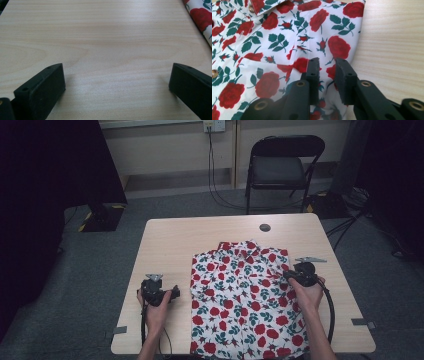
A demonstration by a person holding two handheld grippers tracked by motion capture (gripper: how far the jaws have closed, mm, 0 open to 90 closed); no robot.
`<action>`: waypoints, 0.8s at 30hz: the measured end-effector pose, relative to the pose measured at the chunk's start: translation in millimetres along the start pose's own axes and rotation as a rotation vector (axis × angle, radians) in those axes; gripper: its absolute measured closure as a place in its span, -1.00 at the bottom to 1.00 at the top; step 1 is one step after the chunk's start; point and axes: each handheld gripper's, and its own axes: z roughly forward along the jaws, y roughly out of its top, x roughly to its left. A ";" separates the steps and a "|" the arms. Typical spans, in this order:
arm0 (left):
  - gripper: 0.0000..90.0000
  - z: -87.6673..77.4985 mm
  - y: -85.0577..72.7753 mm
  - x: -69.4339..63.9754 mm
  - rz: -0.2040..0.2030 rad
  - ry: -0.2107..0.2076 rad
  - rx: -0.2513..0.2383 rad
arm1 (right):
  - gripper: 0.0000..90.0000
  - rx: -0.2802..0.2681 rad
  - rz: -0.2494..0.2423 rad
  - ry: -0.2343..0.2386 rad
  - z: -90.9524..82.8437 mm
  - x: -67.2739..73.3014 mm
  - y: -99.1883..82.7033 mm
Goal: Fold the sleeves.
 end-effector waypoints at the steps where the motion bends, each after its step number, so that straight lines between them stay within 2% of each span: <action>1: -1.00 0.0 0.0 0.0 0.000 0.000 0.000 | 0.60 0.003 -0.010 0.003 0.4 1.3 -1.1; 6: -1.00 0.0 0.0 0.0 0.000 0.000 0.000 | 0.50 0.003 -0.020 0.008 0.9 3.3 -5.5; 9: -1.00 0.0 0.0 0.0 0.000 0.000 0.000 | 0.46 -0.021 -0.019 0.008 -4.0 4.0 -7.0; 13: -1.00 0.0 0.0 0.0 0.000 0.000 0.000 | 0.55 -0.059 -0.019 0.016 -15.0 6.4 -11.2; 16: -1.00 0.0 0.0 0.0 0.000 0.000 0.000 | 0.57 -0.044 -0.043 -0.004 -13.8 9.0 -17.3; 24: -1.00 0.0 0.0 0.0 0.000 0.000 0.000 | 0.54 -0.021 -0.042 -0.010 -2.2 11.0 -25.6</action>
